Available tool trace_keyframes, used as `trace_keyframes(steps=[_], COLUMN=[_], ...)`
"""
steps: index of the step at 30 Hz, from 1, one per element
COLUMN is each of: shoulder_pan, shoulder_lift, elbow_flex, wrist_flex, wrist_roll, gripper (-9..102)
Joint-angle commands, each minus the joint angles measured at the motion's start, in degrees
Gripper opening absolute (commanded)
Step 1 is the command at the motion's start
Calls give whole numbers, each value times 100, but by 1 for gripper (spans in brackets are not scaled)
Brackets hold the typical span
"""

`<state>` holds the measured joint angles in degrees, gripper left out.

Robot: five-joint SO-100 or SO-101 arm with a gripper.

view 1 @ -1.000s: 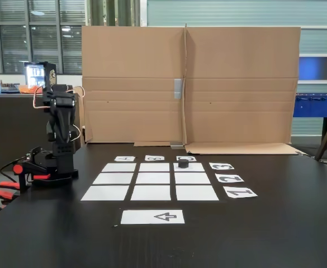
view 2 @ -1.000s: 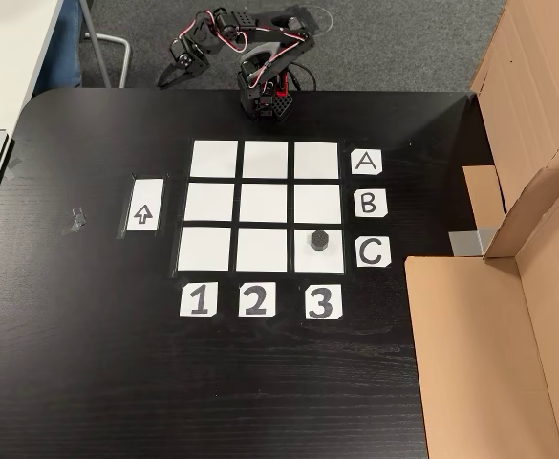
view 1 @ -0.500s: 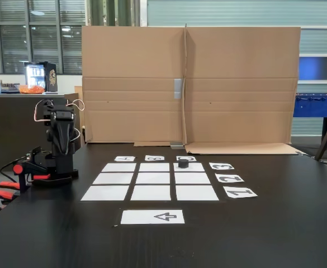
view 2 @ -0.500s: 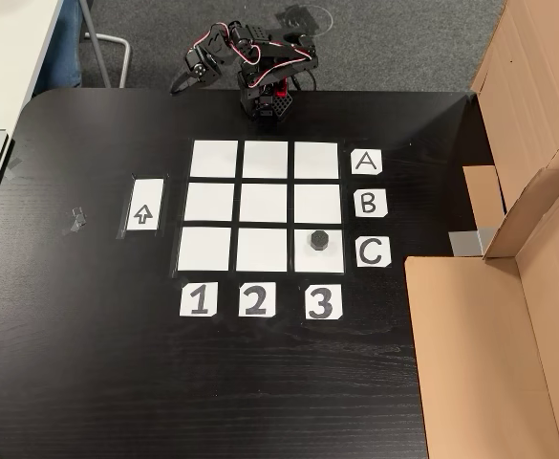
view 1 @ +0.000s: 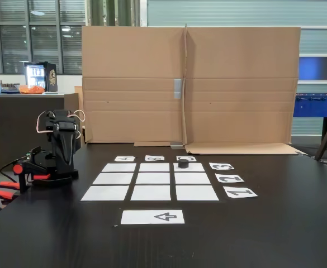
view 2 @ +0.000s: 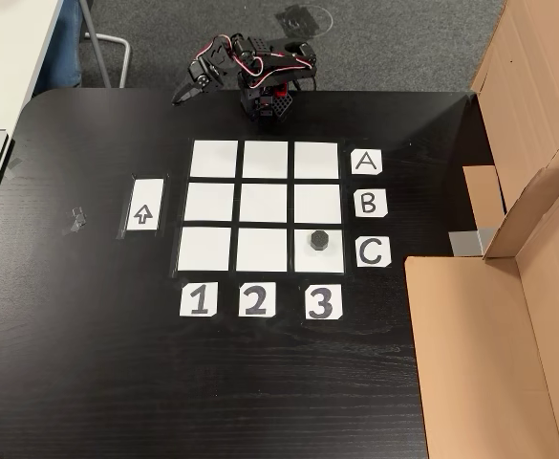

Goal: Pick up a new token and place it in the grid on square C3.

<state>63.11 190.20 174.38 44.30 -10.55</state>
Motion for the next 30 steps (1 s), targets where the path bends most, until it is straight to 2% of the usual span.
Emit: trace_keyframes(steps=[1, 6, 30], shoulder_pan=[-53, -220, -193], shoulder_lift=[35, 26, 26], elbow_flex=[9, 9, 9], wrist_flex=[-114, 176, 211], wrist_roll=[53, 53, 62], gripper=[-1, 0, 1])
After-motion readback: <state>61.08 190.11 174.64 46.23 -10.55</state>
